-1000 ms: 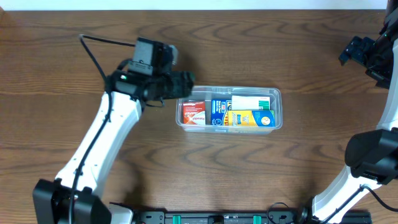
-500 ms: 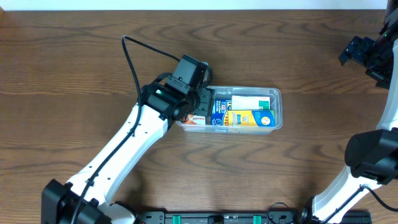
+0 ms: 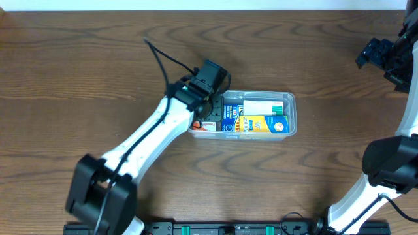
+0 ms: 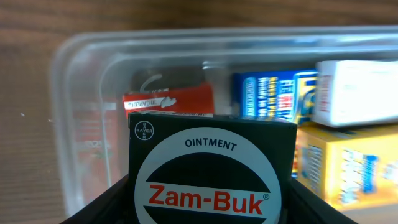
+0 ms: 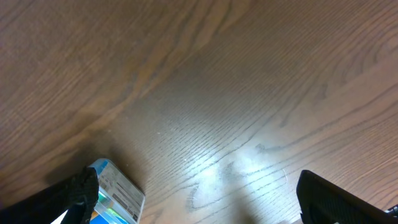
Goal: Pack container
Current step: 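Lift the Zam-Buk tin and carry it over the container's left end, then lower the Zam-Buk tin upright beside the red box and release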
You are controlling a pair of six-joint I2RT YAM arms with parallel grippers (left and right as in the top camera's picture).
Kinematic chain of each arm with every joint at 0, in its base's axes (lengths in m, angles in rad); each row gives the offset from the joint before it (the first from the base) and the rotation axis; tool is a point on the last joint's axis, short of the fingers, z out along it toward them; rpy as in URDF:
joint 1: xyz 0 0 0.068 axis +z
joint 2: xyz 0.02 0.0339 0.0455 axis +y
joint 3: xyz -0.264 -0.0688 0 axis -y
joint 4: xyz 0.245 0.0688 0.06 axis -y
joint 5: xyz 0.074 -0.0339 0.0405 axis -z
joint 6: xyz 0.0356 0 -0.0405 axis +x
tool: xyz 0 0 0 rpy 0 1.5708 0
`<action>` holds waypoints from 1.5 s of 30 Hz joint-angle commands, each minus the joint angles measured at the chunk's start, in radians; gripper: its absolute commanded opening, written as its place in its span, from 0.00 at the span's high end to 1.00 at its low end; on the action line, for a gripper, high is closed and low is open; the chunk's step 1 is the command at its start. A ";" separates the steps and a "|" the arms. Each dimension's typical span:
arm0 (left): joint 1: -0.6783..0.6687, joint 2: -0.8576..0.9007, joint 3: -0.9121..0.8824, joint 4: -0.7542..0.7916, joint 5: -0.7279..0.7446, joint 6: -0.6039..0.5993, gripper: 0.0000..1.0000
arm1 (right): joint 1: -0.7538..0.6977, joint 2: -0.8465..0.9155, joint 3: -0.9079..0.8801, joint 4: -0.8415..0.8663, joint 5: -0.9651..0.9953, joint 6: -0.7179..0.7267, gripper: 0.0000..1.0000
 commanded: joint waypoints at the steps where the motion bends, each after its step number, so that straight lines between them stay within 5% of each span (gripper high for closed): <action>1: -0.003 0.054 0.005 -0.004 -0.016 -0.030 0.42 | -0.008 0.003 0.013 -0.001 0.014 -0.010 0.01; 16: -0.002 0.101 0.005 0.005 -0.018 -0.029 0.41 | -0.008 0.003 0.013 -0.001 0.014 -0.010 0.01; 18: -0.002 0.101 0.005 0.005 -0.018 -0.030 0.29 | -0.008 0.003 0.013 -0.001 0.014 -0.010 0.01; 21: -0.002 0.101 0.005 0.005 -0.018 -0.030 0.26 | -0.008 0.003 0.013 -0.001 0.014 -0.010 0.01; 45: -0.005 -0.048 0.091 0.003 0.005 0.009 0.26 | -0.008 0.003 0.013 -0.001 0.014 -0.011 0.01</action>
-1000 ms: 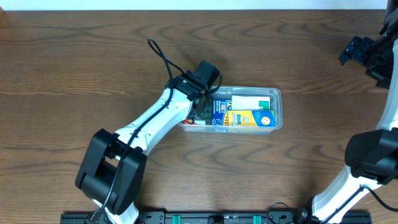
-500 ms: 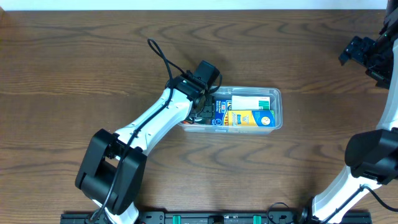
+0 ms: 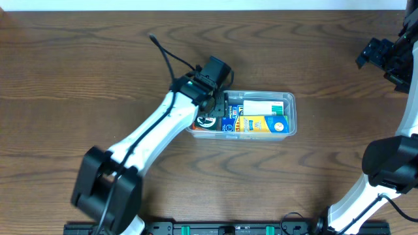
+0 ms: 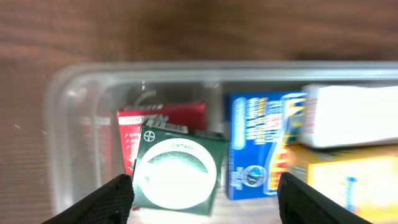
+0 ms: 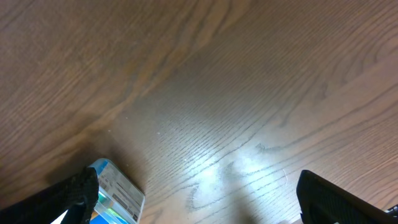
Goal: Pack container
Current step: 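Lower the Zam-Buk tin upright beside the red box and release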
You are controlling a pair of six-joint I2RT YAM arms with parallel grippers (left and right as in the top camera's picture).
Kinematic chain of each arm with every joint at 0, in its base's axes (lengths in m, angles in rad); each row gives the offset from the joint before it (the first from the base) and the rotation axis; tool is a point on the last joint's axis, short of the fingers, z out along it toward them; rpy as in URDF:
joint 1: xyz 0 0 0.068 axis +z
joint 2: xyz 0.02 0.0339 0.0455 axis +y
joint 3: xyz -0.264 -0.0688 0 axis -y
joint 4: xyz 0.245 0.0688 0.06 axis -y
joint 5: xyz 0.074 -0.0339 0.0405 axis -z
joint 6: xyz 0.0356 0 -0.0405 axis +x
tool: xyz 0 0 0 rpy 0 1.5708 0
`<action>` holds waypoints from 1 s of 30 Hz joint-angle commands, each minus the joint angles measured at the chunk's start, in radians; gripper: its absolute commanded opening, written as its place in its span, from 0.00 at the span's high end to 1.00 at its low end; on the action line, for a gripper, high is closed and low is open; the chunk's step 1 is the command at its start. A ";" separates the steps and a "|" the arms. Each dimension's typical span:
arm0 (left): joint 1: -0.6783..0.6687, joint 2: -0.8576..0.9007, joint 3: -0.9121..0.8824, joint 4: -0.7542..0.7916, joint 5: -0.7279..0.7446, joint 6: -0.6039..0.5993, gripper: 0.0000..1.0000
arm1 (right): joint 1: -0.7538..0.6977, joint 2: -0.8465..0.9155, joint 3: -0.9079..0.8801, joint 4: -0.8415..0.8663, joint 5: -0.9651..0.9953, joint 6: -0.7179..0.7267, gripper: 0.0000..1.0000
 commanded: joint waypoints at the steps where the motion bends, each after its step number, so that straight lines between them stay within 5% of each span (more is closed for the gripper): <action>1: -0.011 -0.063 0.030 0.013 0.045 0.071 0.31 | -0.008 0.003 0.013 -0.001 0.014 -0.010 0.01; 8: -0.081 -0.026 0.029 0.046 0.101 0.246 0.65 | -0.008 0.003 0.013 -0.001 0.014 -0.010 0.01; 14: -0.105 0.039 0.029 0.033 0.101 0.284 0.92 | -0.008 0.003 0.013 -0.001 0.014 -0.010 0.01; 30: -0.104 0.119 0.029 0.060 0.092 0.368 0.94 | -0.008 0.003 0.013 -0.001 0.014 -0.010 0.01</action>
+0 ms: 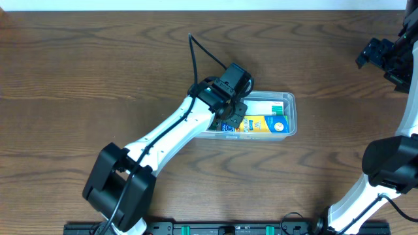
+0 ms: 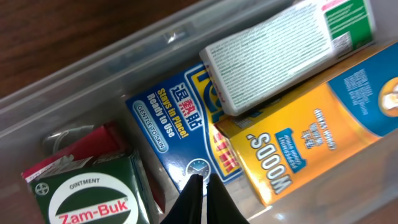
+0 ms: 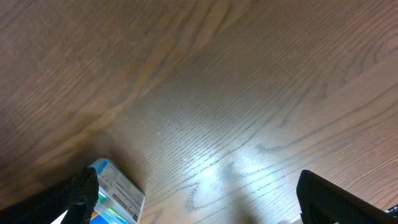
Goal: Pack container
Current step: 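Lower the Zam-Buk tin upright beside the red box and release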
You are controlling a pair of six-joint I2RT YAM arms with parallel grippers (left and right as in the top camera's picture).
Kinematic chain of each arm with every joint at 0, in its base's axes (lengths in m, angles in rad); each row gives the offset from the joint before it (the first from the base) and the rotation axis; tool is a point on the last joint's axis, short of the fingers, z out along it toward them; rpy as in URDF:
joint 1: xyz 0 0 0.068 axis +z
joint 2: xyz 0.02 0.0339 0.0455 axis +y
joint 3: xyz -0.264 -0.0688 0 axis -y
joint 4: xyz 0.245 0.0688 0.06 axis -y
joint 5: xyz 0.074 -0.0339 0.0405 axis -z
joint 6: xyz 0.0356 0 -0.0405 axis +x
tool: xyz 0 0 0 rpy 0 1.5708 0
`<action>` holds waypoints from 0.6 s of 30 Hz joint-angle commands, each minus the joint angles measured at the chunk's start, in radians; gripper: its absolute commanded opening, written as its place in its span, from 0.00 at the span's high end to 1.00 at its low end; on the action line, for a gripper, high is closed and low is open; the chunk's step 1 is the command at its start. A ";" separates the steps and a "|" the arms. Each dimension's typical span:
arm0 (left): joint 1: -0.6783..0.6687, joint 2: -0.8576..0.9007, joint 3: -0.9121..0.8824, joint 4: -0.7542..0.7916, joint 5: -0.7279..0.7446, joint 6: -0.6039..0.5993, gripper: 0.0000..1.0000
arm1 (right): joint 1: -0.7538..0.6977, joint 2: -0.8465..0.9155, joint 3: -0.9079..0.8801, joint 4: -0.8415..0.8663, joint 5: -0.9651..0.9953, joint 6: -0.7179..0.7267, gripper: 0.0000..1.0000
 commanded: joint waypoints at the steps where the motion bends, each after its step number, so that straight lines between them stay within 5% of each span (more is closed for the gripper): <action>1: 0.004 0.044 0.005 -0.001 -0.009 0.036 0.94 | -0.008 0.003 0.013 -0.001 0.014 -0.011 0.01; 18: 0.014 0.093 -0.018 0.001 -0.170 0.062 0.94 | -0.008 0.003 0.013 -0.001 0.014 -0.011 0.01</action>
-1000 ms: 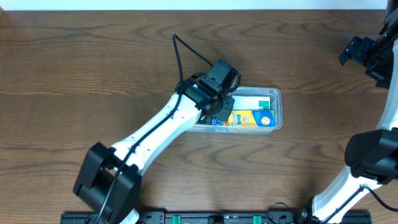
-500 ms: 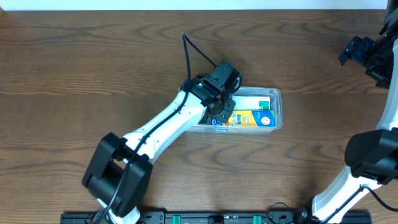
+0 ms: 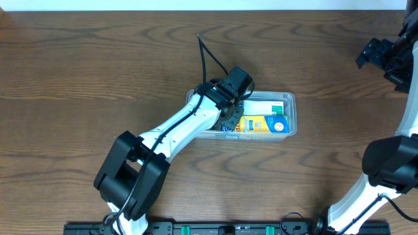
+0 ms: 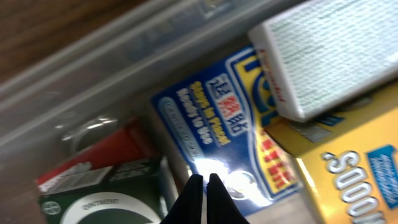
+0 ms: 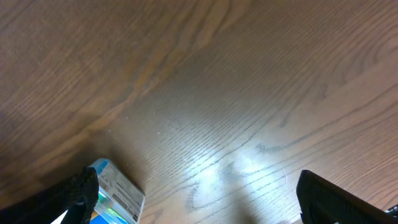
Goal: Pack container
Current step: 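Lower the Zam-Buk tin upright beside the red box and release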
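Observation:
The clear plastic container [image 3: 292,115] sits mid-table with boxes packed inside. My left gripper [image 4: 203,184] is shut and empty, its tips low in the container between the green Zam-Buk ointment box [image 4: 102,206] and a blue box [image 4: 217,121]. A red box [image 4: 93,163] lies behind the green one. A white box [image 4: 323,53] rests over a yellow box [image 4: 351,168]. My right gripper [image 5: 196,200] hangs open above bare table at the far right, a small blue-and-white box [image 5: 118,191] beside its left finger.
Brown wooden table [image 3: 78,78] all round the container. The left arm [image 3: 176,127] reaches diagonally from the near edge to the container's left end. The right arm [image 3: 392,170] stands at the table's right edge.
My left gripper, still shut, has shifted slightly towards the container's left end, its tips now at the gap between the green and blue boxes. The right arm has not moved.
My left gripper held the Zam-Buk box over the container's left end. Then it was open, with the box lying in the container by the red box. Then it was shut and empty over the blue box, where it stays. The right gripper stayed still throughout.

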You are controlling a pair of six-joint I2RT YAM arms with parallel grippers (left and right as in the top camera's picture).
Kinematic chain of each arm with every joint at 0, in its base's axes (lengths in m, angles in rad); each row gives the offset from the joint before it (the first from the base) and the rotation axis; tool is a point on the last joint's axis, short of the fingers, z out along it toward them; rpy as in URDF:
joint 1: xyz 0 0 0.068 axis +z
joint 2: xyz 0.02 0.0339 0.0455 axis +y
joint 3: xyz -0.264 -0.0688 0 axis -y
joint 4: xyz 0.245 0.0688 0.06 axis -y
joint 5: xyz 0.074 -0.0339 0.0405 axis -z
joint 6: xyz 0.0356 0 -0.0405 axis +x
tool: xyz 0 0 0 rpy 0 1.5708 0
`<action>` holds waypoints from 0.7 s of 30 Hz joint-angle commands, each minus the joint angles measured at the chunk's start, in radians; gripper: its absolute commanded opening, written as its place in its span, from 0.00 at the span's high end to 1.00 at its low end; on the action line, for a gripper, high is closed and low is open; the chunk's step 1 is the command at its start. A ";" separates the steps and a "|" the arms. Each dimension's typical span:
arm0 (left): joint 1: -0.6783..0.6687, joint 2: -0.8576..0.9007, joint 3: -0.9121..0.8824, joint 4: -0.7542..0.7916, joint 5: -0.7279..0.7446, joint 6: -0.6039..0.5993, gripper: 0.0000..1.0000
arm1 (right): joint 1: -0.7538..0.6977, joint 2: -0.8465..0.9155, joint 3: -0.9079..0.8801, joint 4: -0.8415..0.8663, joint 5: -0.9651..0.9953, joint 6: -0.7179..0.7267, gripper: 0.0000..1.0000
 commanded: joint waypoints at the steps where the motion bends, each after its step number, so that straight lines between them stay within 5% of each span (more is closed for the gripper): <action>1: 0.014 0.009 -0.021 0.003 -0.058 0.025 0.94 | -0.008 0.003 0.013 -0.001 0.014 -0.010 0.01; 21: 0.035 0.045 -0.032 0.039 -0.125 0.077 0.94 | -0.008 0.003 0.013 -0.001 0.014 -0.010 0.01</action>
